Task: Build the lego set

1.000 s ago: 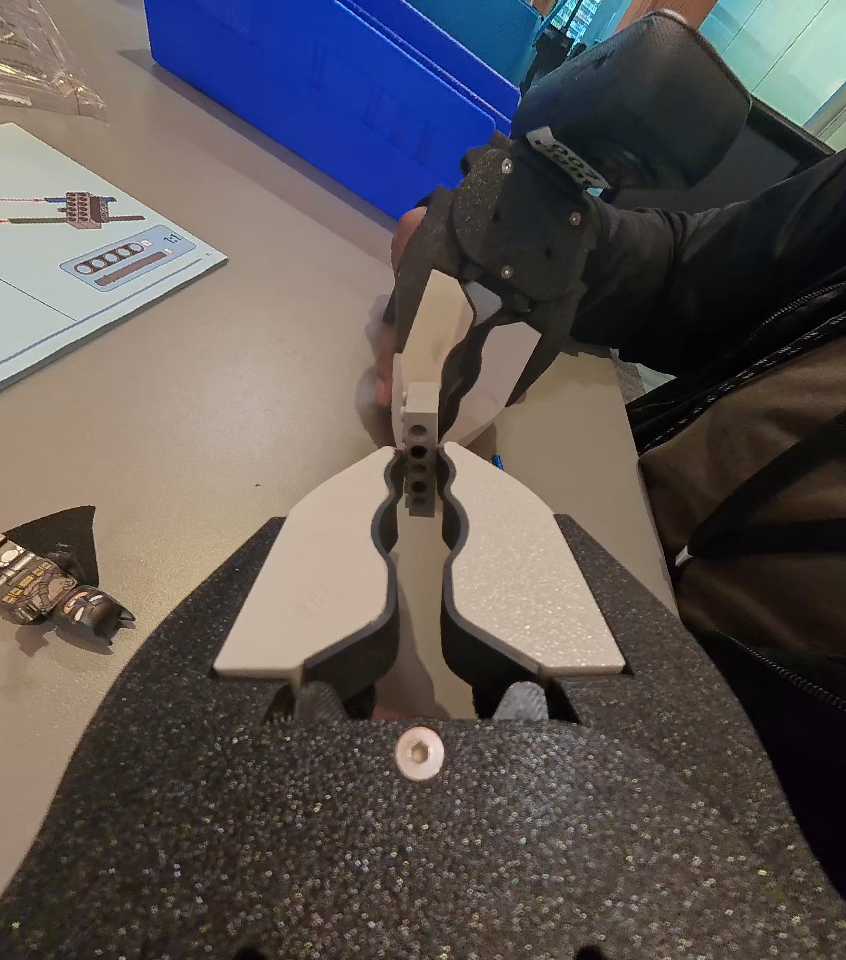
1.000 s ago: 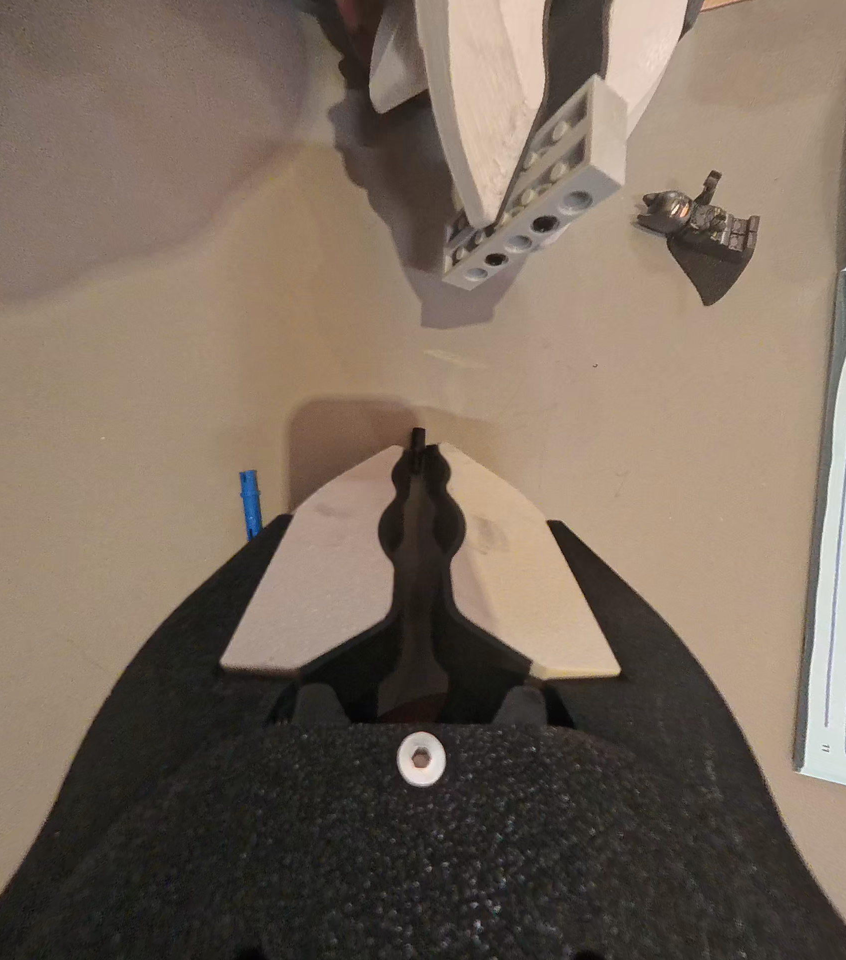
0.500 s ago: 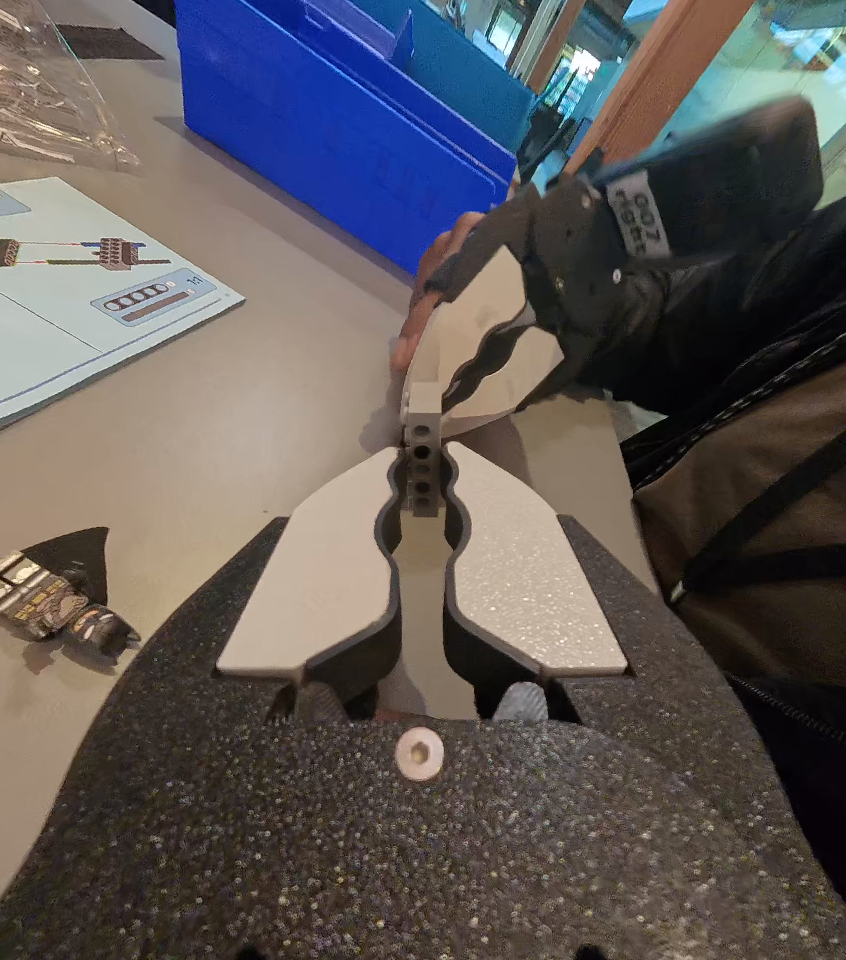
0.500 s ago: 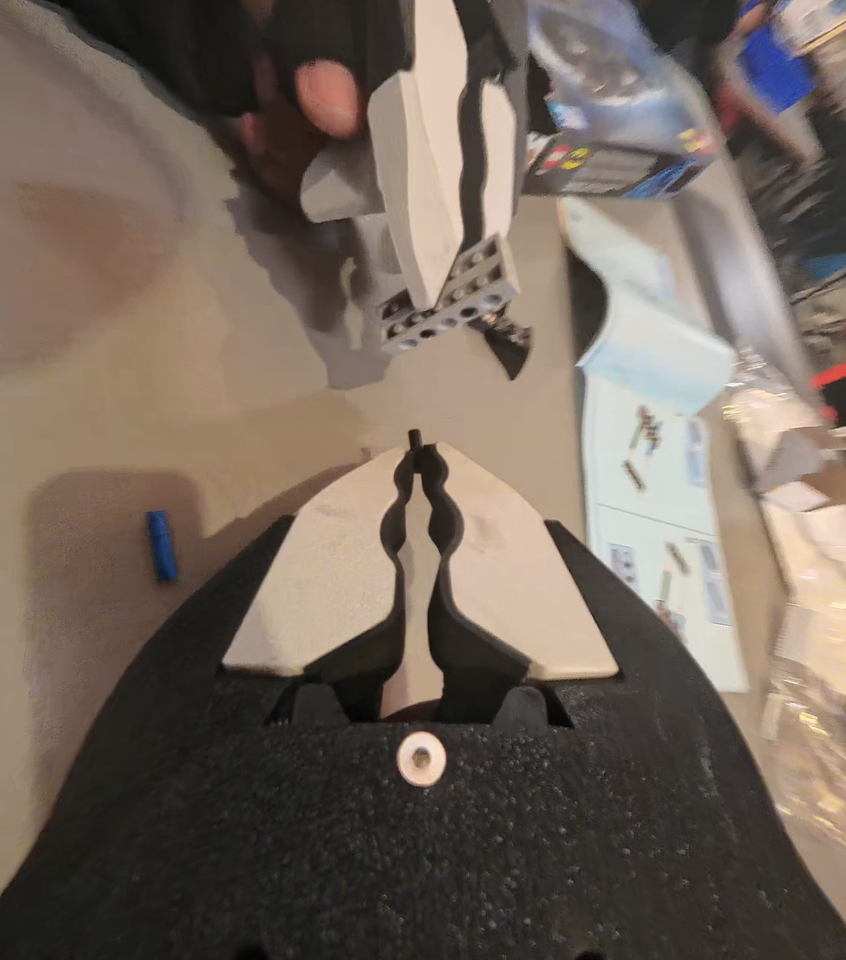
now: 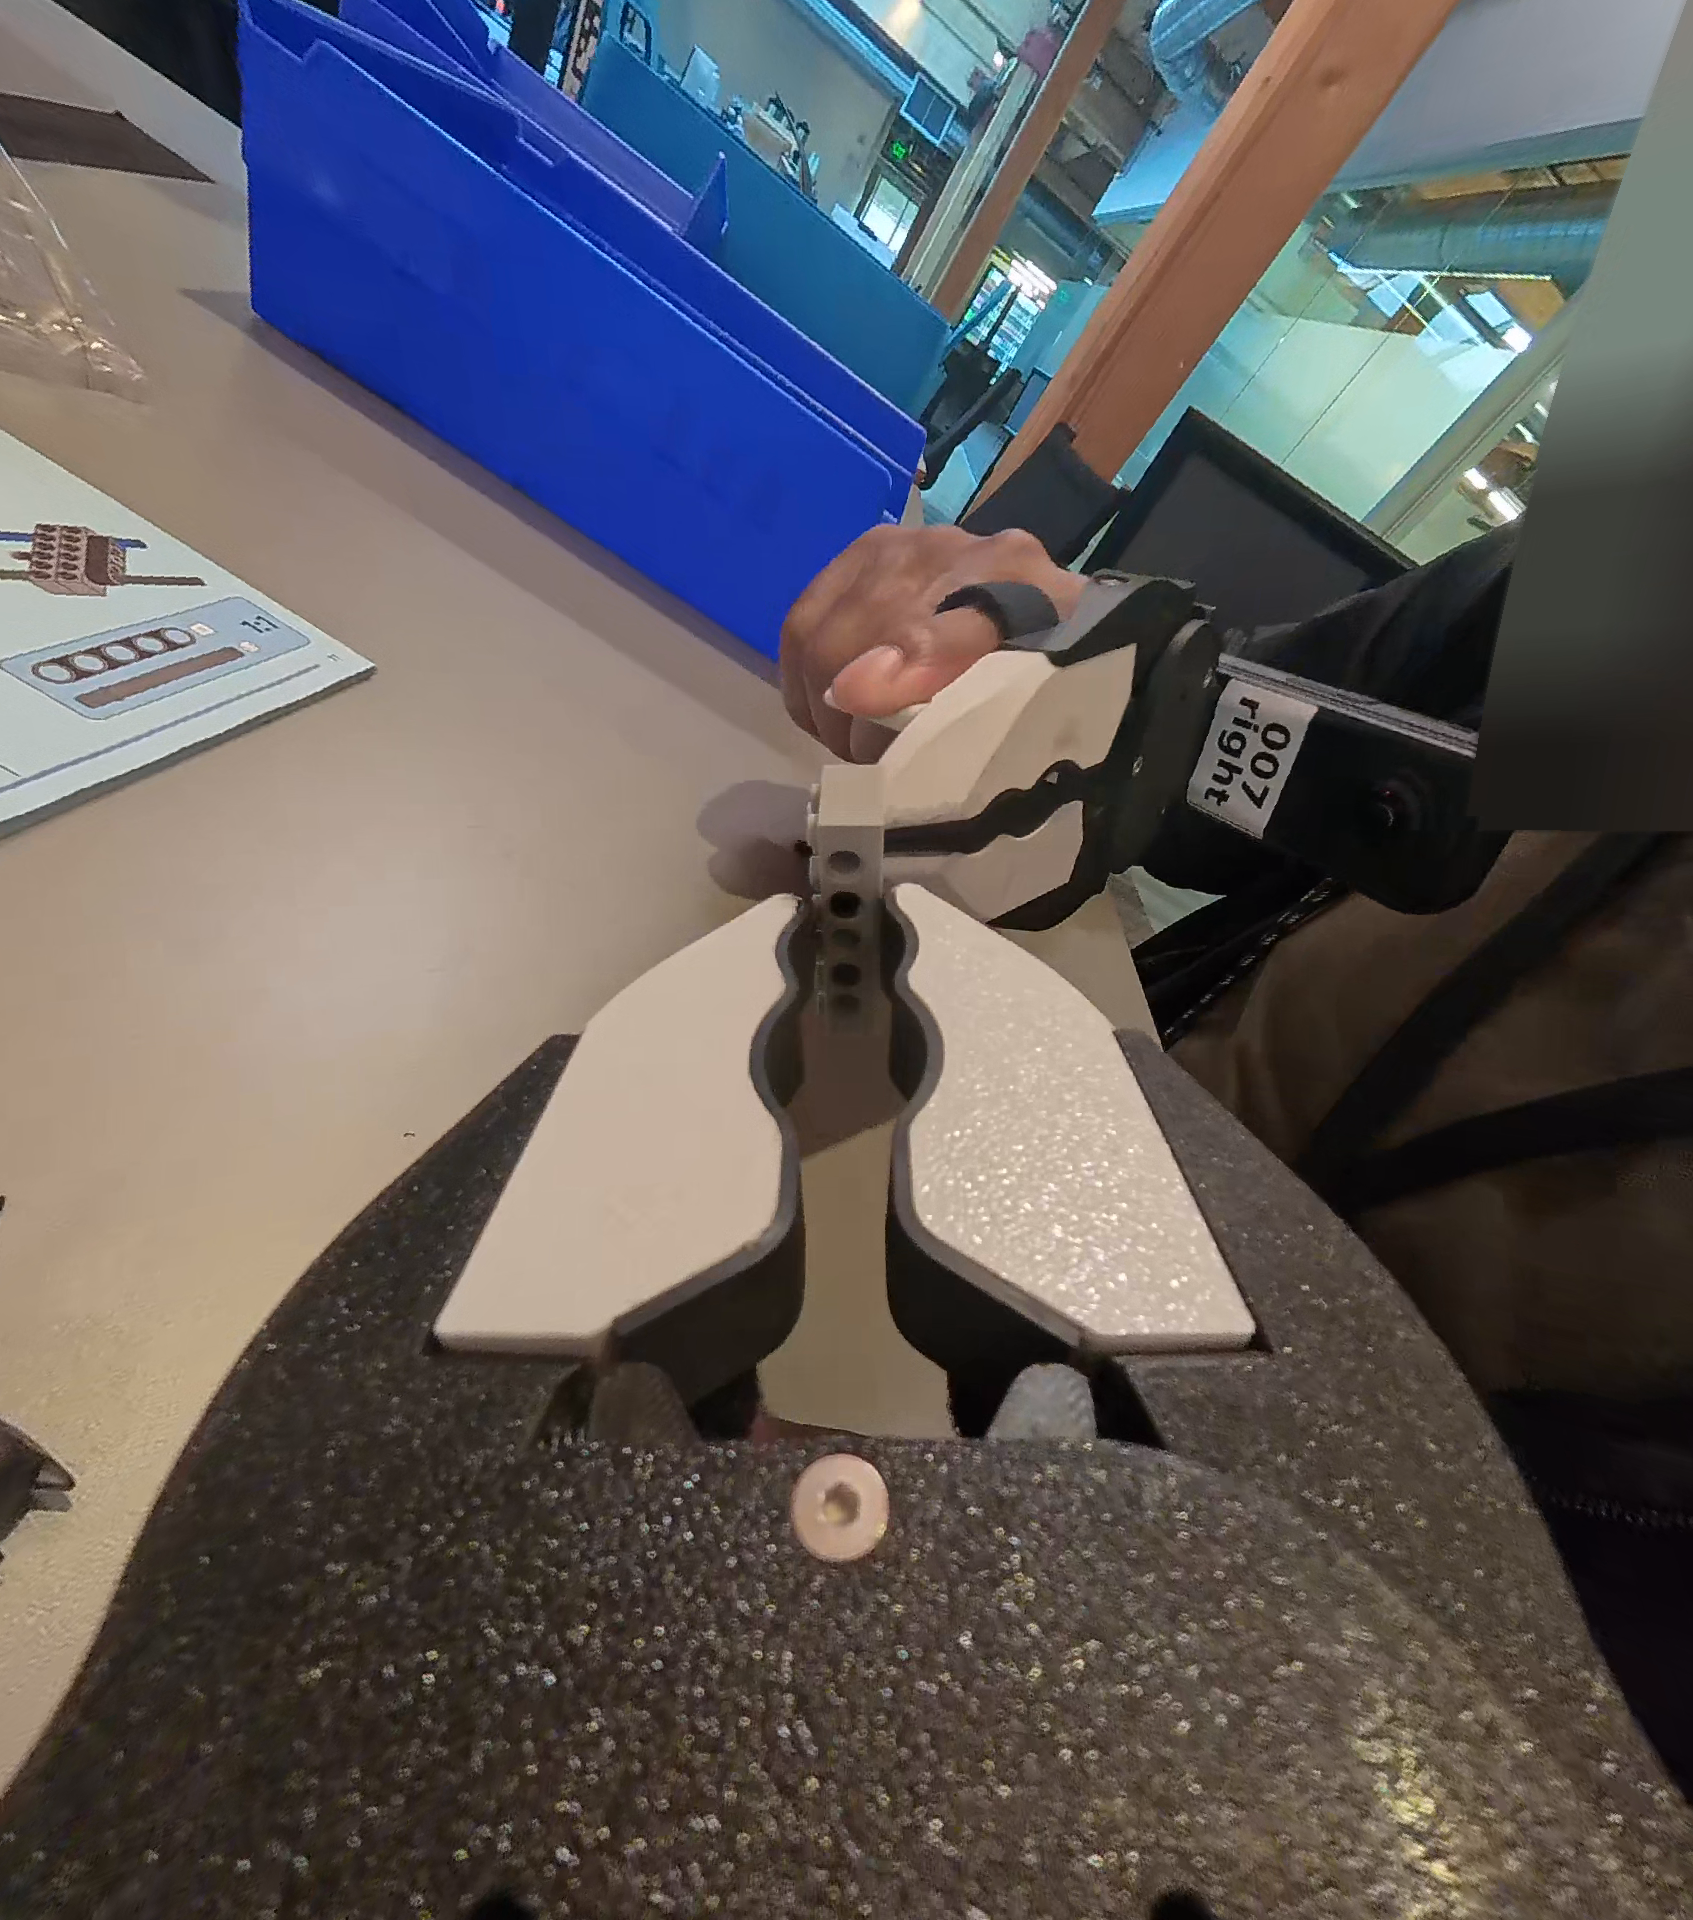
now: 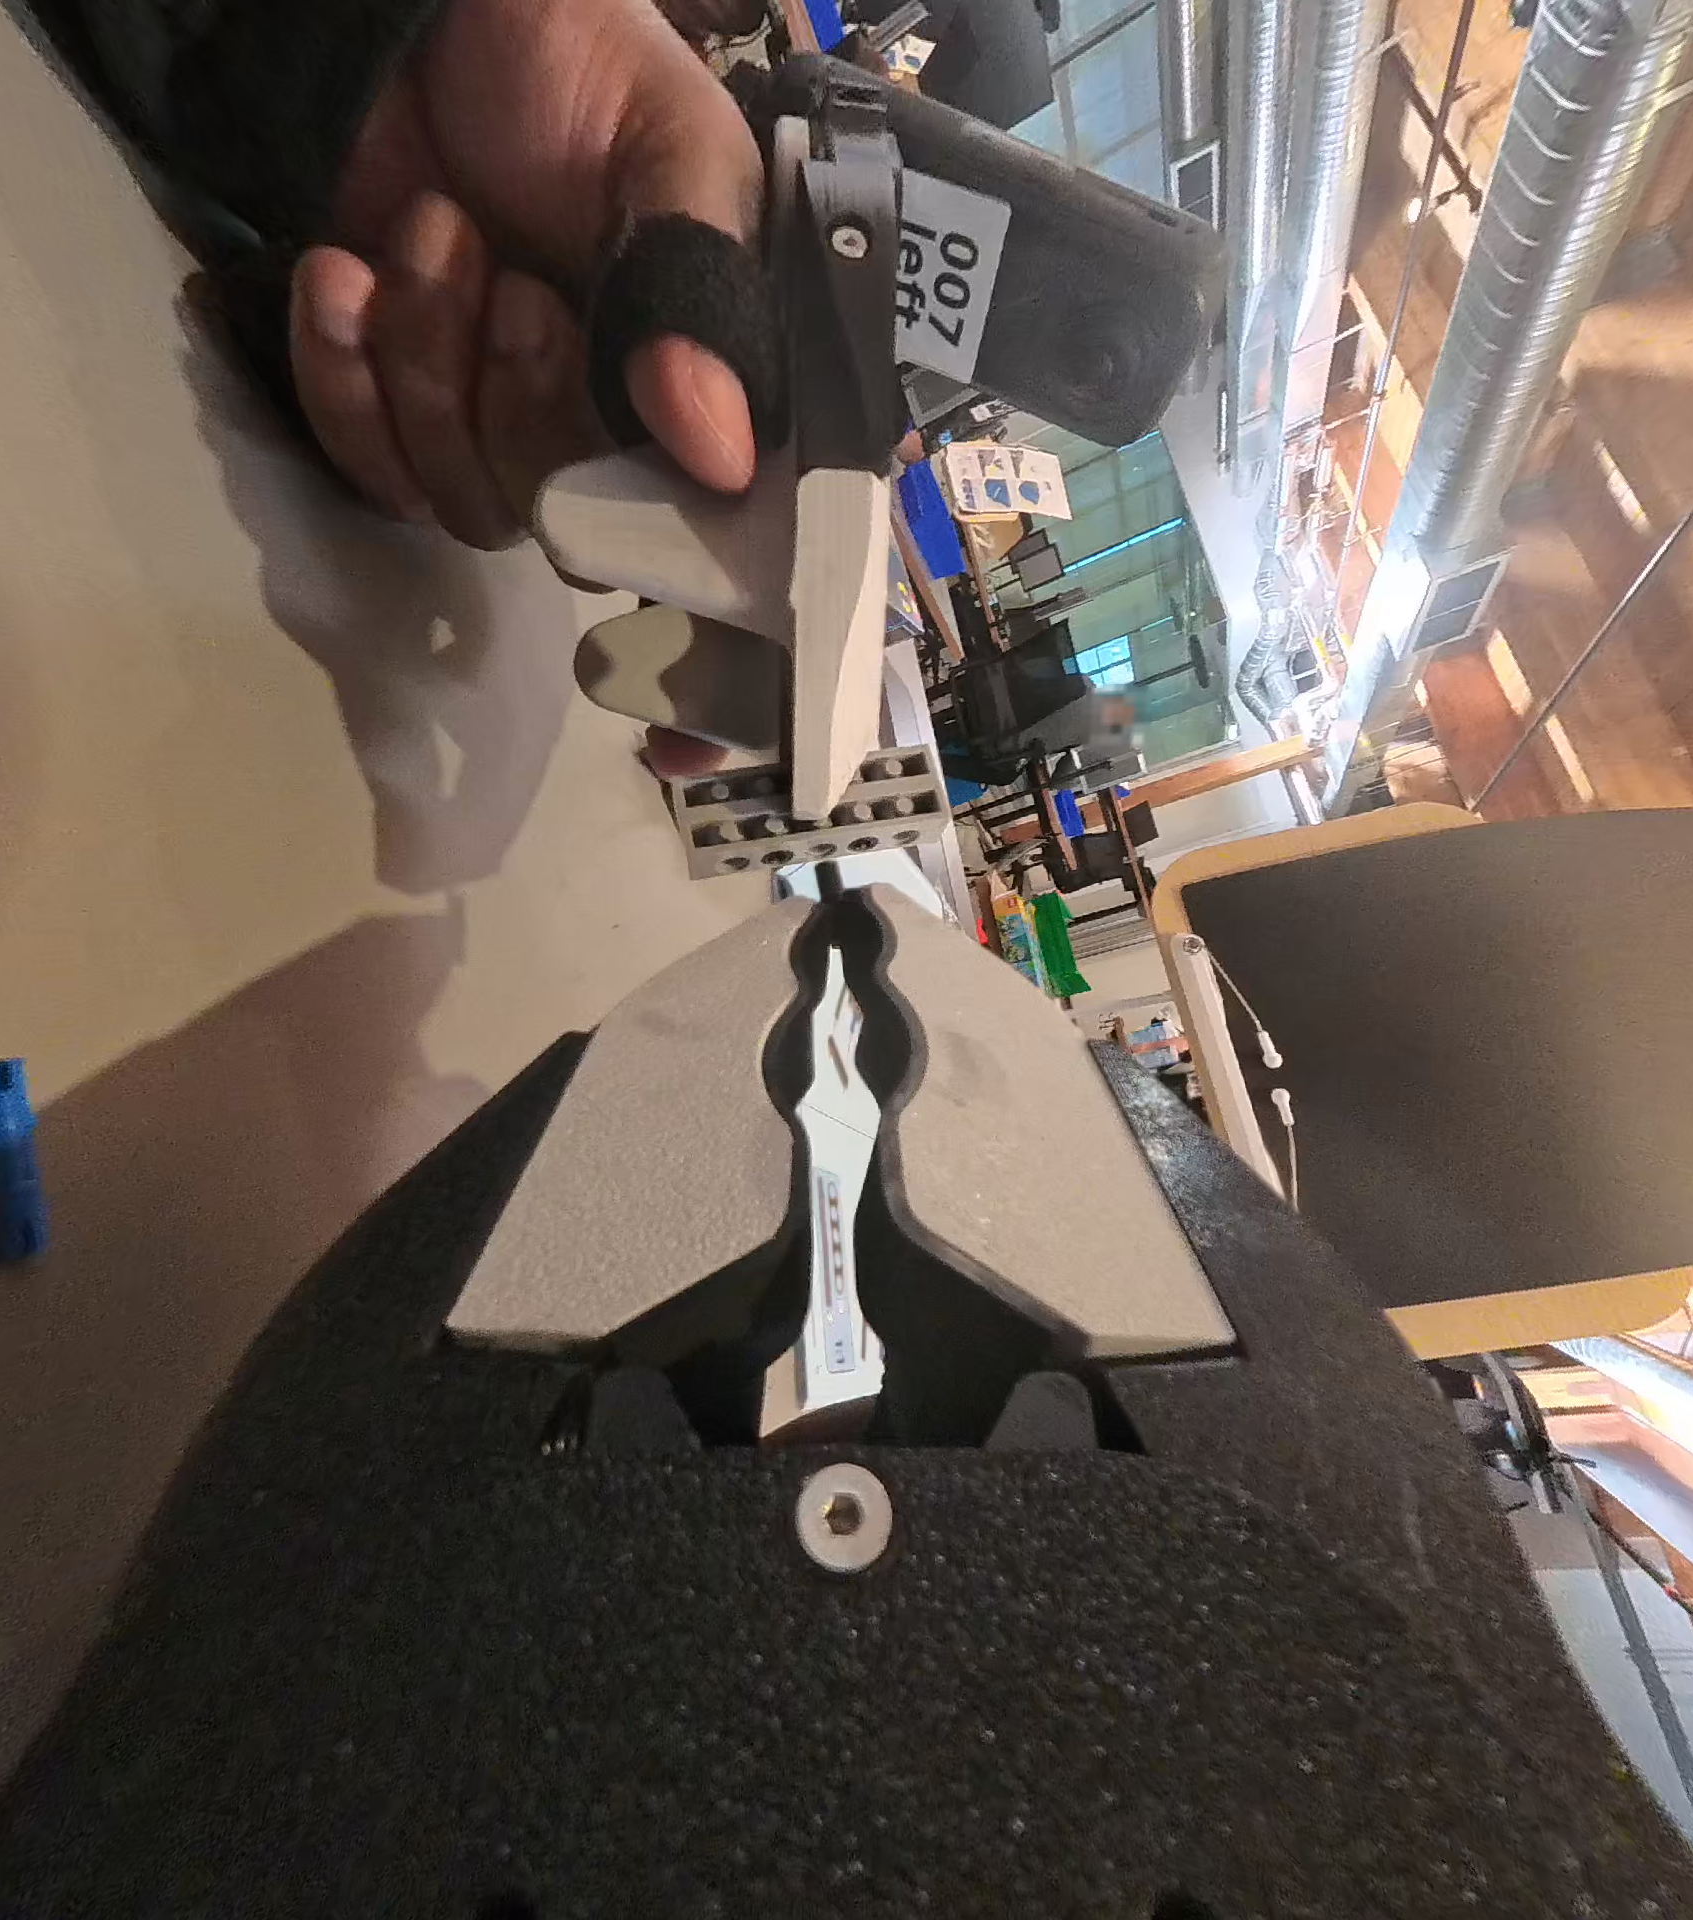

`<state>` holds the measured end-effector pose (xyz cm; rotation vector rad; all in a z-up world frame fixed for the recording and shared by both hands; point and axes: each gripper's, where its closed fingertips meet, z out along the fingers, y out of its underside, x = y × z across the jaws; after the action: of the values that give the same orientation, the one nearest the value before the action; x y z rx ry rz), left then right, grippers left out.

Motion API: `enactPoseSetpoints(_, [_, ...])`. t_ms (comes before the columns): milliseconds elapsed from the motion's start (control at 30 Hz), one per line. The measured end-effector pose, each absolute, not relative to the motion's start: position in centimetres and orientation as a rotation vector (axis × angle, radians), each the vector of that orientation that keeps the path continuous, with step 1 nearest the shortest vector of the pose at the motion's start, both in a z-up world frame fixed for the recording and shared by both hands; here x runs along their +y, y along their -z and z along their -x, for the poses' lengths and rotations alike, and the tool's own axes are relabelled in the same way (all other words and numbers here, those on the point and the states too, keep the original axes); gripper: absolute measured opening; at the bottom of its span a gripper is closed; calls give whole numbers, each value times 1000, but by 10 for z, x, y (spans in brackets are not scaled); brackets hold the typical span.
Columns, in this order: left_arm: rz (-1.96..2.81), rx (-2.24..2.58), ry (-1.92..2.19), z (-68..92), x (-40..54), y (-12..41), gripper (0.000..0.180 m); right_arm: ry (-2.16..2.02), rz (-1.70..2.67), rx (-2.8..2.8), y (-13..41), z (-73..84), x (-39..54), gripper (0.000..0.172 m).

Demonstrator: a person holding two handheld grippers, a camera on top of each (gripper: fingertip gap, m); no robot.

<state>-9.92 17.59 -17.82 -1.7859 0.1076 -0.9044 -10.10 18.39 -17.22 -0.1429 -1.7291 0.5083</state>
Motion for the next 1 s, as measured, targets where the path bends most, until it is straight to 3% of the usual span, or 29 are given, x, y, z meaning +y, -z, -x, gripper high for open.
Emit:
enactPoseSetpoints(567, [1781,75,850,110,174,178,11,-492,182,-1810,187,105,192,0])
enactPoseSetpoints(1000, [1736,9,765,137,163,172,11,-568,581,-1969,173,133,233,4])
